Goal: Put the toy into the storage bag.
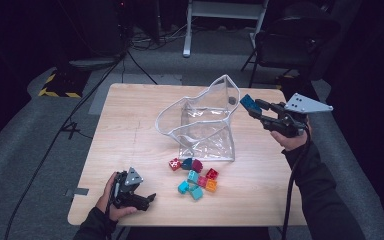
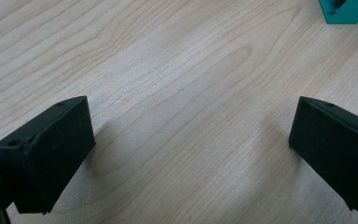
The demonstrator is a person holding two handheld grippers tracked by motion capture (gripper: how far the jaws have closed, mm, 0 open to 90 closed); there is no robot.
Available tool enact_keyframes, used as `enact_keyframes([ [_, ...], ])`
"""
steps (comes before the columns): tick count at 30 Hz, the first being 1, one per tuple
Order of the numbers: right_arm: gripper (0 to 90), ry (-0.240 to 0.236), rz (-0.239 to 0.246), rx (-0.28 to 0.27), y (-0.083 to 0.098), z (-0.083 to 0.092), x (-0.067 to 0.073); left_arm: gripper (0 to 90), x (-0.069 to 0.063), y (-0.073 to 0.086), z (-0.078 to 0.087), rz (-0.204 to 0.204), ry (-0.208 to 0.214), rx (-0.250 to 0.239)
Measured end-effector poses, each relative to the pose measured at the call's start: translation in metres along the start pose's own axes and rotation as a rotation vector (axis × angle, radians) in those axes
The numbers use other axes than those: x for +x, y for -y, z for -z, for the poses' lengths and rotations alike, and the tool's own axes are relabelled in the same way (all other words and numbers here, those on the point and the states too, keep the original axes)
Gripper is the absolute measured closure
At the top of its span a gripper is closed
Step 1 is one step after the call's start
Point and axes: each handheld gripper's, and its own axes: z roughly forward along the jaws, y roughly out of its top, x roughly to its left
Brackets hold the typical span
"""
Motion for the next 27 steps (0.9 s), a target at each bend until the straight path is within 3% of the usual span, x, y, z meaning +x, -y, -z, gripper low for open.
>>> enact_keyframes([
  [13, 59.6, -0.029, 0.035, -0.013, -0.020, -0.021, 0.011, 0.6, -0.001, 0.001, 0.001, 0.002, -0.012, -0.003],
  [27, 59.5, -0.051, 0.047, 0.015, -0.026, -0.047, 0.024, 0.7, -0.001, 0.001, 0.001, 0.002, -0.011, -0.003],
])
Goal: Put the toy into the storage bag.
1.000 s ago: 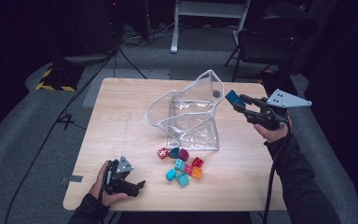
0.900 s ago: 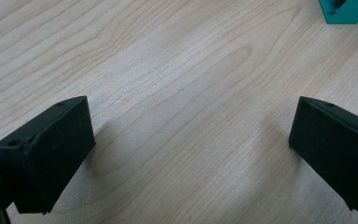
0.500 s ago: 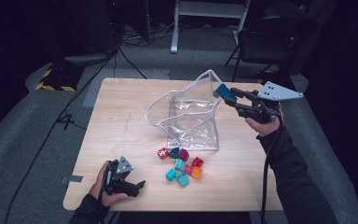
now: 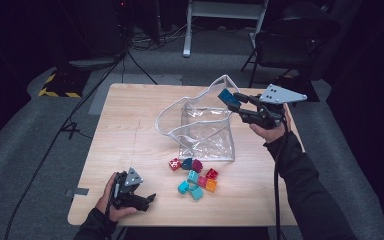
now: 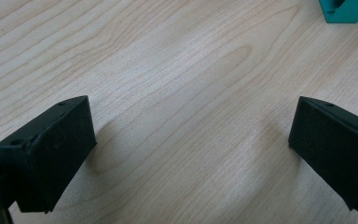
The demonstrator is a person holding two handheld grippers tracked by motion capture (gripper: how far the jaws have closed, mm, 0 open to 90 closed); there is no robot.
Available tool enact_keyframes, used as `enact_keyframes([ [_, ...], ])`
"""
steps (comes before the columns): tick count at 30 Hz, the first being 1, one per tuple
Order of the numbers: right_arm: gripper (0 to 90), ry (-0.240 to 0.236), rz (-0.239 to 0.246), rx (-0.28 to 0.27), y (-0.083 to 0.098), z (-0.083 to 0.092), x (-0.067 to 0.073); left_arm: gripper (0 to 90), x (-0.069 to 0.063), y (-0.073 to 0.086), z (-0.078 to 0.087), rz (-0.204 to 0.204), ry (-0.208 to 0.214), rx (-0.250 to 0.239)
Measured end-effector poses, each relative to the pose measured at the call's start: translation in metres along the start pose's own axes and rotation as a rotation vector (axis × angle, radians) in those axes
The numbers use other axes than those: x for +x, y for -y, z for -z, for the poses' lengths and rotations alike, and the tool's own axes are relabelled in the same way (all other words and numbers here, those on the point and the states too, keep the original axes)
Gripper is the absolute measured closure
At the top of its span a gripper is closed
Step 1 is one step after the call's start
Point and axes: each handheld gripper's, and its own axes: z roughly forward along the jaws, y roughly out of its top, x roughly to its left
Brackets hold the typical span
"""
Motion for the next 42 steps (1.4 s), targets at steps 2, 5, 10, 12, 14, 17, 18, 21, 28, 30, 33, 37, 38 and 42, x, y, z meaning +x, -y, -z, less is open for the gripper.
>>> enact_keyframes([
  [2, 59.5, -0.005, -0.003, 0.007, 0.000, -0.004, 0.001, 0.6, 0.000, 0.000, 0.000, 0.000, 0.000, 0.000],
  [5, 59.6, -0.007, -0.005, 0.012, 0.000, -0.008, 0.002, 0.6, 0.000, 0.000, 0.000, 0.000, 0.000, 0.000],
  [10, 59.5, -0.001, -0.015, 0.033, 0.002, -0.017, 0.001, 0.6, 0.000, 0.000, 0.000, 0.000, 0.000, 0.000],
  [12, 59.5, 0.004, -0.029, 0.043, 0.003, -0.021, -0.001, 0.6, 0.000, 0.000, 0.000, 0.000, 0.001, 0.000],
  [14, 59.5, 0.006, -0.031, 0.052, 0.004, -0.023, -0.001, 0.6, 0.000, 0.000, 0.000, -0.001, 0.001, 0.001],
  [17, 59.5, 0.009, -0.035, 0.058, 0.005, -0.025, -0.002, 0.6, 0.000, 0.000, 0.000, -0.001, 0.002, 0.001],
  [18, 59.5, 0.014, -0.041, 0.062, 0.006, -0.026, -0.003, 0.6, 0.000, 0.000, 0.000, 0.000, 0.002, 0.001],
  [21, 59.5, 0.020, -0.047, 0.070, 0.008, -0.029, -0.004, 0.6, 0.000, 0.000, 0.000, -0.001, 0.002, 0.001],
  [28, 59.3, 0.037, -0.057, 0.094, 0.012, -0.034, -0.004, 0.6, 0.000, 0.000, 0.000, 0.000, 0.002, 0.001],
  [30, 57.9, 0.036, -0.062, 0.098, 0.013, -0.035, -0.004, 0.6, 0.000, 0.000, 0.000, -0.001, 0.002, 0.001],
  [33, 54.2, 0.034, -0.071, 0.099, 0.014, -0.035, -0.005, 0.6, 0.000, 0.000, 0.000, 0.000, 0.002, 0.001],
  [37, 54.7, 0.034, -0.075, 0.099, 0.015, -0.036, -0.005, 0.6, 0.000, 0.000, 0.000, -0.001, 0.001, 0.000],
  [38, 54.6, 0.031, -0.074, 0.099, 0.015, -0.035, -0.005, 0.6, 0.000, 0.000, 0.000, 0.000, 0.001, 0.000],
  [42, 54.5, 0.028, -0.072, 0.093, 0.015, -0.032, -0.004, 0.6, 0.000, 0.000, 0.000, 0.000, 0.000, 0.000],
])
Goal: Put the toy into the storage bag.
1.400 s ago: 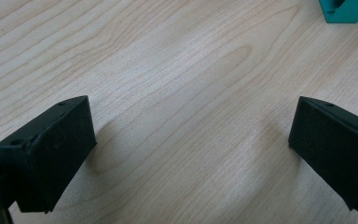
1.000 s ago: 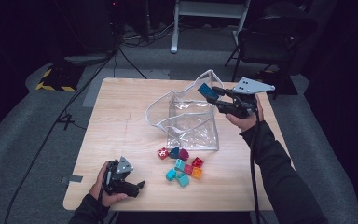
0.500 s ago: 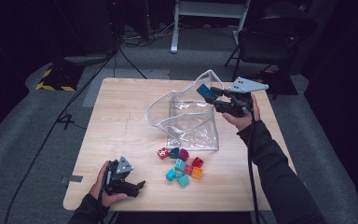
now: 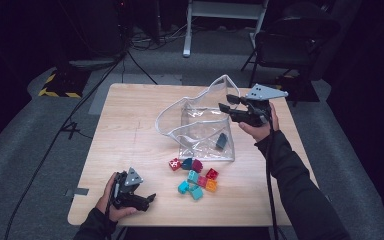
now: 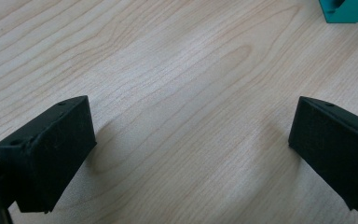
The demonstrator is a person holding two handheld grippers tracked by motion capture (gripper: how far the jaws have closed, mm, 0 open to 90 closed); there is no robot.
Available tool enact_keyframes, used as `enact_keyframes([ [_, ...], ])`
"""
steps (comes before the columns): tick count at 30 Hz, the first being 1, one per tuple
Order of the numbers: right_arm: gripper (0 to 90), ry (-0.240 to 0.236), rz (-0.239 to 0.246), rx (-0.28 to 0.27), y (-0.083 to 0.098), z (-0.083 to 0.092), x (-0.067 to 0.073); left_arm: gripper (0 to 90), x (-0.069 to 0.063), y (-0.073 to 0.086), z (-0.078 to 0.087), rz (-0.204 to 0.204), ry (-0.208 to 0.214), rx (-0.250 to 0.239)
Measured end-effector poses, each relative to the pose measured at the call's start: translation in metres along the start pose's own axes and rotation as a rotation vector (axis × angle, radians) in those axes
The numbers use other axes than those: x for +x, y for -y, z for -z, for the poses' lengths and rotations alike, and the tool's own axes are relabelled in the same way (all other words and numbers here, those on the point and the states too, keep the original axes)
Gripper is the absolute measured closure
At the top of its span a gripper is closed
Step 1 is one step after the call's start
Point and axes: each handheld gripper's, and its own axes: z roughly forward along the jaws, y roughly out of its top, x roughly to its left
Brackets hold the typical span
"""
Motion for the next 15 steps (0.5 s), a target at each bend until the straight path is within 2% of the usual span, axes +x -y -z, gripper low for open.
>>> enact_keyframes([
  [15, 51.9, -0.019, 0.028, -0.020, 0.004, 0.031, 0.007, 0.6, 0.000, 0.000, 0.000, 0.000, 0.000, 0.000],
])
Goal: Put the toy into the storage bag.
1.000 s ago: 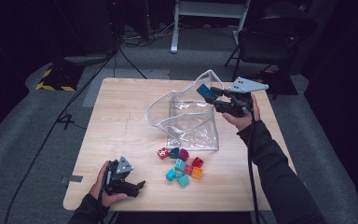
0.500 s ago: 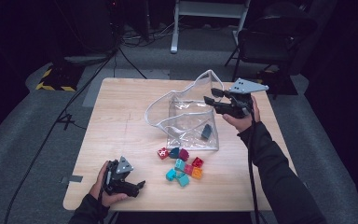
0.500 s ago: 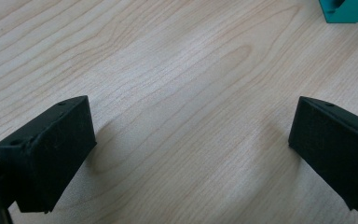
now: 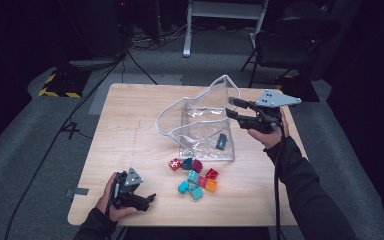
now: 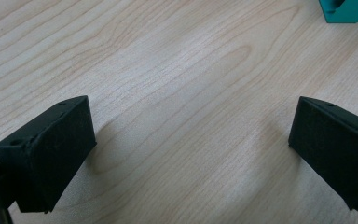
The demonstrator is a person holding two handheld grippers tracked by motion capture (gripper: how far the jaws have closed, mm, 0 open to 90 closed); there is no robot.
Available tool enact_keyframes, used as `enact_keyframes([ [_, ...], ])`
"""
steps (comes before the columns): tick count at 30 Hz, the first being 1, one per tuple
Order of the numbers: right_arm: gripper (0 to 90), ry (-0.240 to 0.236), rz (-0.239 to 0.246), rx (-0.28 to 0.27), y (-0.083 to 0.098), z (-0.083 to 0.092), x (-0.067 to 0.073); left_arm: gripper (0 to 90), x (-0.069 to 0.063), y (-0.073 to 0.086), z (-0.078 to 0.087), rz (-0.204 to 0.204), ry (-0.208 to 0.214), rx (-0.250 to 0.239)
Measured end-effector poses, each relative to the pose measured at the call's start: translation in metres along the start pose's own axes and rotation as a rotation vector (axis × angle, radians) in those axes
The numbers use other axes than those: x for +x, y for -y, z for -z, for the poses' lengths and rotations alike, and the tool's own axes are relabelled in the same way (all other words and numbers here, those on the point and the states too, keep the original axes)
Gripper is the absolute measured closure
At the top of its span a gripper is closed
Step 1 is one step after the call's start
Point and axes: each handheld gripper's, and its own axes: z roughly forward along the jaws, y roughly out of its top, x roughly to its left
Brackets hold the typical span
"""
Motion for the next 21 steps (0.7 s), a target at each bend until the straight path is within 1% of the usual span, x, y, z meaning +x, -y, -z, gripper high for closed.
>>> enact_keyframes([
  [1, 51.4, -0.005, 0.005, 0.002, 0.002, 0.004, 0.001, 0.6, 0.000, 0.000, 0.000, 0.000, 0.000, 0.000],
  [13, 45.8, -0.021, 0.021, 0.020, 0.020, 0.025, 0.007, 0.6, 0.000, 0.000, 0.000, 0.000, 0.000, 0.000],
  [18, 45.0, -0.024, 0.020, 0.025, 0.027, 0.031, 0.008, 0.6, 0.000, 0.000, 0.000, 0.000, 0.000, 0.000],
  [21, 44.1, -0.028, 0.015, 0.033, 0.035, 0.035, 0.010, 0.6, 0.000, 0.000, 0.000, -0.001, 0.000, 0.000],
])
